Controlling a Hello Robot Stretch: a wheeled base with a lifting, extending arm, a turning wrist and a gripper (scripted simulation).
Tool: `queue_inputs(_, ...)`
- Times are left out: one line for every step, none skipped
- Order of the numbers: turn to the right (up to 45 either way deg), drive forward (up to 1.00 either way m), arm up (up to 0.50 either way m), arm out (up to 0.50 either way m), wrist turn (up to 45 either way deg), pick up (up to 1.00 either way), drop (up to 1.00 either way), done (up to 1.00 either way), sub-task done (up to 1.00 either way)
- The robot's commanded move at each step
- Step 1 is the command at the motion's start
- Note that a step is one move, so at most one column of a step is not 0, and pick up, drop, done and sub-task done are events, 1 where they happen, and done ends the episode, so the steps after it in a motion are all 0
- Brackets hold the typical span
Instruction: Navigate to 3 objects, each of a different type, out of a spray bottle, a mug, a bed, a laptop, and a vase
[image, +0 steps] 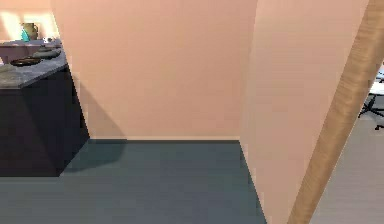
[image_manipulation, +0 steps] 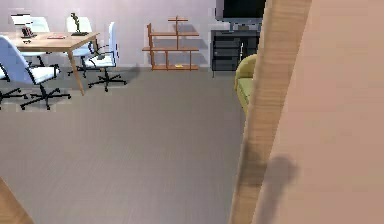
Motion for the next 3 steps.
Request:
queue_inputs(0.0,0.05,0.00,0.00,0.0,0.00,0.00,0.00,0.00)
queue_inputs(45.0,0.00,0.00,0.00,0.0,0.00,0.00,0.00,0.00)
queue_inputs(21.0,0.00,0.00,0.00,0.0,0.00,0.00,0.00,0.00)
